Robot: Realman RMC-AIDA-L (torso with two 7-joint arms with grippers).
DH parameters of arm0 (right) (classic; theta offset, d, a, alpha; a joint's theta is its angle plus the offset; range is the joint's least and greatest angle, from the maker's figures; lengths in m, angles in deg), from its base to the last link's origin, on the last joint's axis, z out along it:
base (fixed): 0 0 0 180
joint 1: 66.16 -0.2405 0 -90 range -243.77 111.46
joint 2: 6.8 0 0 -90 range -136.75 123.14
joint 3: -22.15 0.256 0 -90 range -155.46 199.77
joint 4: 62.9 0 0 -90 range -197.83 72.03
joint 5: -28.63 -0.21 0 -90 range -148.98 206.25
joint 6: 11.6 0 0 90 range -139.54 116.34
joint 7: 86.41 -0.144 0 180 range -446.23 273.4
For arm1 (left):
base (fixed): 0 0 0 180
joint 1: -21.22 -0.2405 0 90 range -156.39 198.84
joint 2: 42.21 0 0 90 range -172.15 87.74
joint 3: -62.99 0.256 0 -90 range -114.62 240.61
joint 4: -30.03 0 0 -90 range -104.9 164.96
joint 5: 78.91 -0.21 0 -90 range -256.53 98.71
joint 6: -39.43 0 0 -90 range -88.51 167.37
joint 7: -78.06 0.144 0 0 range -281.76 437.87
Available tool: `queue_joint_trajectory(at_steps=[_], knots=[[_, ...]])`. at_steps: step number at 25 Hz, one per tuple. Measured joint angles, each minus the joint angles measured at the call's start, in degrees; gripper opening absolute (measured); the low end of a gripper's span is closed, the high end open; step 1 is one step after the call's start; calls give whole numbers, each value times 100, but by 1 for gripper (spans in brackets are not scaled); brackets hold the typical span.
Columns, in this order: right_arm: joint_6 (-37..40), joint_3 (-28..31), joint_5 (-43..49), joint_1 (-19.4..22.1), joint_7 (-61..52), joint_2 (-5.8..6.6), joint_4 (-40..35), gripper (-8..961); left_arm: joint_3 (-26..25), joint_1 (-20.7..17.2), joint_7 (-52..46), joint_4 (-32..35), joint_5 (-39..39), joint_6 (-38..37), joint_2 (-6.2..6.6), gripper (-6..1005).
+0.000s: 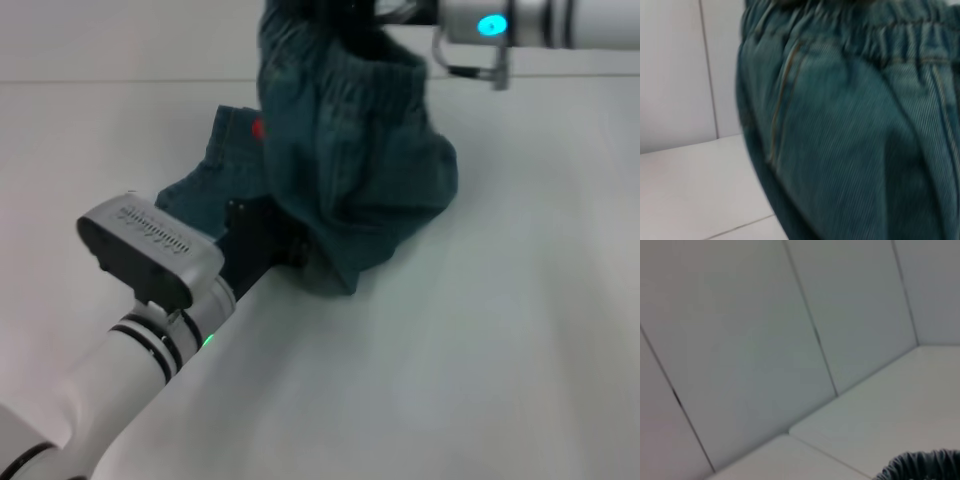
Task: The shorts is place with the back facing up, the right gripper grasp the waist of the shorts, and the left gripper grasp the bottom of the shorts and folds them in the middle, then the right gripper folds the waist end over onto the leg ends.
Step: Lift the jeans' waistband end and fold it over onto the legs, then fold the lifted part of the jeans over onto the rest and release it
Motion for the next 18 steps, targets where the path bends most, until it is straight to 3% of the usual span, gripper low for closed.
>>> queue_joint_trajectory(at_steps=[7, 18], knots=[[-905, -736, 11, -502, 445, -40, 695, 88, 6, -293, 21, 1, -20, -98, -4, 20], [-1111, -811, -233, -595, 1632, -80, 1016, 89, -146, -956, 17, 101, -20, -856, -3, 20]])
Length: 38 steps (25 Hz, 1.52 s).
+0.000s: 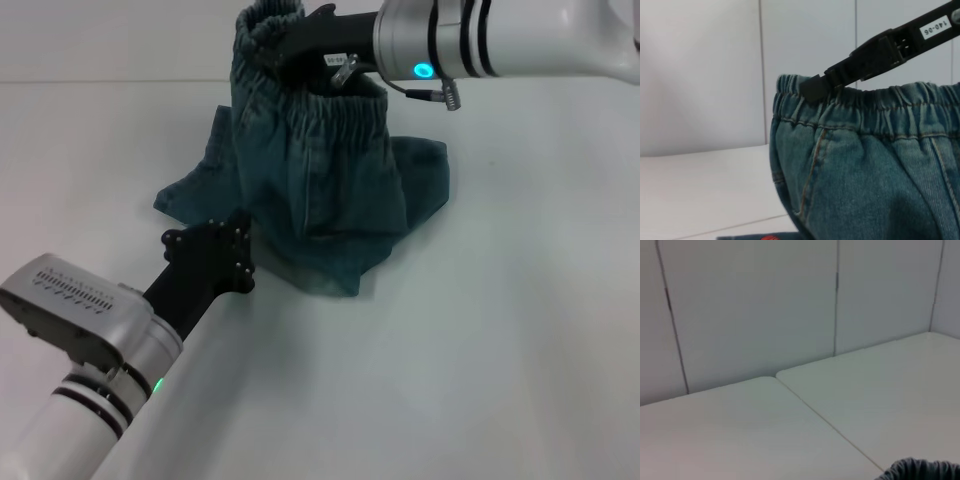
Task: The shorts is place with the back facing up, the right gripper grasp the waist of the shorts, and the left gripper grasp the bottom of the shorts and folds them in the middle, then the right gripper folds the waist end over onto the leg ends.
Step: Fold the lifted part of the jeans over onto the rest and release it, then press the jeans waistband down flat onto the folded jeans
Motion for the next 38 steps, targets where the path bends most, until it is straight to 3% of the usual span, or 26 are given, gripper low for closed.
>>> queue_joint_trajectory(at_steps=[12, 24, 34, 38], knots=[[-245, -157, -388, -99, 578, 1, 225, 90, 190, -128, -43, -32, -299, -649, 3, 20], [-242, -189, -648, -128, 1019, -31, 241, 84, 229, -51, -57, -46, -628, -736, 8, 13], [-222, -808, -1519, 15, 1346, -22, 189, 287, 239, -11, -131, -66, -729, -749, 1, 10], [-143, -771, -1629, 457, 1312, 23, -266, 417, 238, -18, -132, -64, -774, -867, 8, 8]])
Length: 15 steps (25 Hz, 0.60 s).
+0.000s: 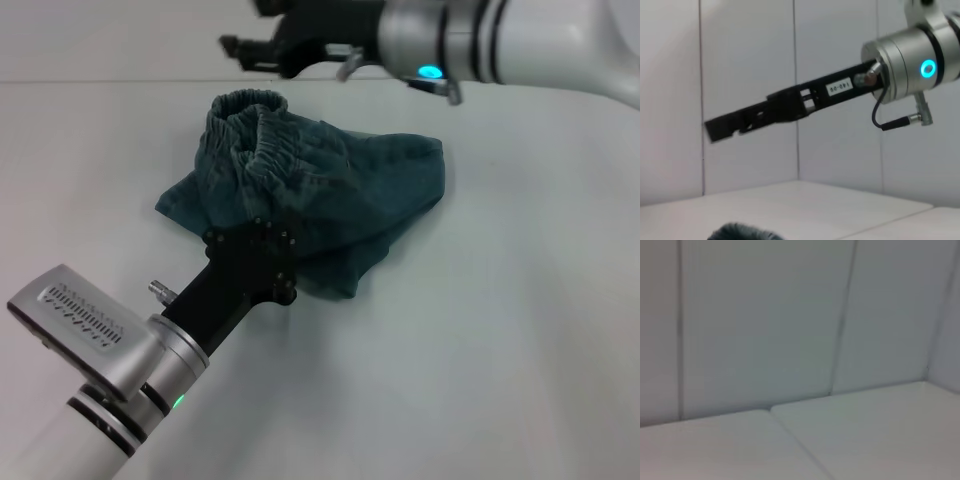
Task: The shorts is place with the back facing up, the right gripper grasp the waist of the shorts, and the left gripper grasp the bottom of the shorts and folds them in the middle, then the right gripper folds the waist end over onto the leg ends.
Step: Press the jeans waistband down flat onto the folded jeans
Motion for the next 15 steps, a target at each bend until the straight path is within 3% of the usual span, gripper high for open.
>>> queue_joint_trajectory(at_steps=[4, 7, 11, 15], knots=[[70, 40, -437, 1200, 61, 28, -1055, 575, -21, -31, -65, 28, -231, -265, 2, 11], [183, 222, -1061, 2018, 383, 52, -1404, 721, -12, 78, -270, 61, -434, -451, 14, 10], [619, 771, -1749, 2890, 813, 66, -1307, 875, -9, 400, -353, 134, -614, -428, 13, 9], [1293, 1392, -2053, 3506, 1119, 61, -893, 869, -38, 989, -358, 310, -696, 279, -5, 11]])
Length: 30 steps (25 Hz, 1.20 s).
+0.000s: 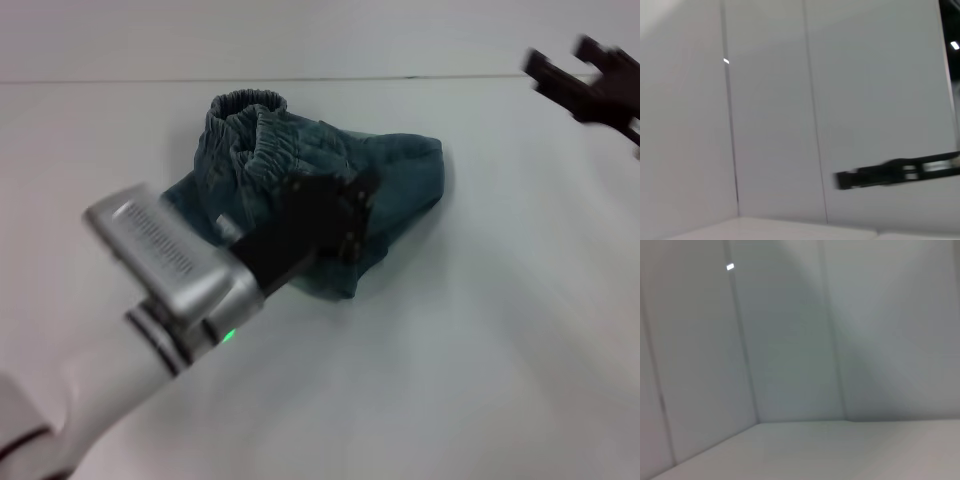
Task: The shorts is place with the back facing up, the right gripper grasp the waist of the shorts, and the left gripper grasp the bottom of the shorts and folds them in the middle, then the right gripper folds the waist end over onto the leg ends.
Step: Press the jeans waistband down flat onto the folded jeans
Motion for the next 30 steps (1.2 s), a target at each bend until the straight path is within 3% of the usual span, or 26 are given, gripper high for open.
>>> queue_joint_trajectory(at_steps=[4, 7, 15, 25, 27, 30], knots=[[632, 668, -56, 326, 166, 14, 506, 868, -17, 534, -5, 267, 31, 1133, -1, 9], [917, 999, -43, 530, 243, 15, 709, 868, -19, 694, -4, 519, 22, 1708, -3, 8], [1208, 1160, -27, 684, 355, 12, 1149, 868, -291, 1021, -8, 1329, 47, 2918, 11, 8], [1391, 1100, -28, 634, 540, -2, 1384, 867, -498, 1191, 30, 1656, 58, 3218, 29, 4], [1415, 1118, -29, 630, 556, 0, 1386, 867, -609, 1137, 35, 1681, 60, 2905, 15, 3], [1409, 1139, -32, 626, 558, 5, 1394, 867, -600, 788, 38, 1681, 28, 1699, 21, 2]])
